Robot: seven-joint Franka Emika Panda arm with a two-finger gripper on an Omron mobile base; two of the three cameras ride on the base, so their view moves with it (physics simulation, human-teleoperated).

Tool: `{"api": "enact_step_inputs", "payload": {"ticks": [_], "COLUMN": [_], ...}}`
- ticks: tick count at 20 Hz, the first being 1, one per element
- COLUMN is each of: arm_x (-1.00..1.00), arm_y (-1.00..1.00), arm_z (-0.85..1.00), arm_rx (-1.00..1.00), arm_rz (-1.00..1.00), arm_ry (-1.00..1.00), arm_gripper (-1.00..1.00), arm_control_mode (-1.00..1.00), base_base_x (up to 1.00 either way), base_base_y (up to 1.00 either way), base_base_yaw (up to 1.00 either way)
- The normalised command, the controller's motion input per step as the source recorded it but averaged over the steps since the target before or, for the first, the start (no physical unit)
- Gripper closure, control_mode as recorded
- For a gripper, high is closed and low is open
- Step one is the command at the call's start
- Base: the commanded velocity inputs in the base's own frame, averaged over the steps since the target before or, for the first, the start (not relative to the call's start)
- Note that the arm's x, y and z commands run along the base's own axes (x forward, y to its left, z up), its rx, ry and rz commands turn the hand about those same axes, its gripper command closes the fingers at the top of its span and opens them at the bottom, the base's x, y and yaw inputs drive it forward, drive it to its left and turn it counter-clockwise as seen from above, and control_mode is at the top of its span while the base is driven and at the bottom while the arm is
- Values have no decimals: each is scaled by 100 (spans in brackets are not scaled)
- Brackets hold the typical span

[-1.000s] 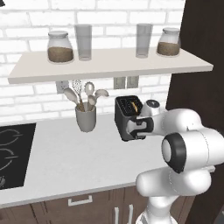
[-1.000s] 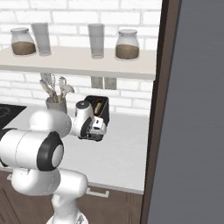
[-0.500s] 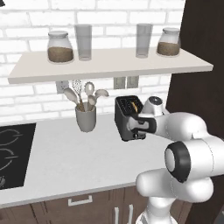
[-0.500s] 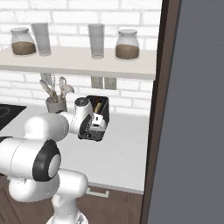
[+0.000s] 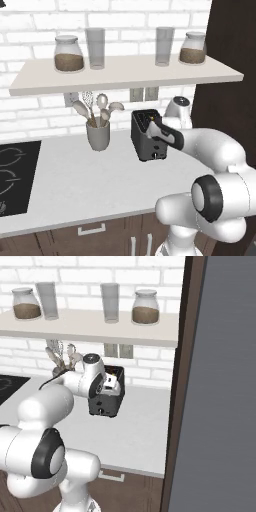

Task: Start the toaster. Once the lever pops up, take the bread to the plate on the dining counter.

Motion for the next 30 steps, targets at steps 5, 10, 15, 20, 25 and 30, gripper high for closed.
{"api": "enact_step_inputs", "payload": {"ticks": [5,10,15,20,25,30], "arm_x": [-13,-1,5,16,32,12], "arm_y": [-19,-8,0,0,0,0], "arm_z": [34,22,3,11,11,0], "arm_rx": [2,3,1,0,0,0], "arm_rz": [0,0,0,2,0,0], "arm_ry": [-20,-23,-13,-3,-1,-4], "arm_gripper": [-100,-100,-100,-100,-100,-100], "arm_control_mode": [-100,-100,-100,-100,-100,-100], "base_base_x": [0,0,0,0,0,0], "base_base_y": [0,0,0,0,0,0], "base_base_yaw": [0,0,0,0,0,0]}}
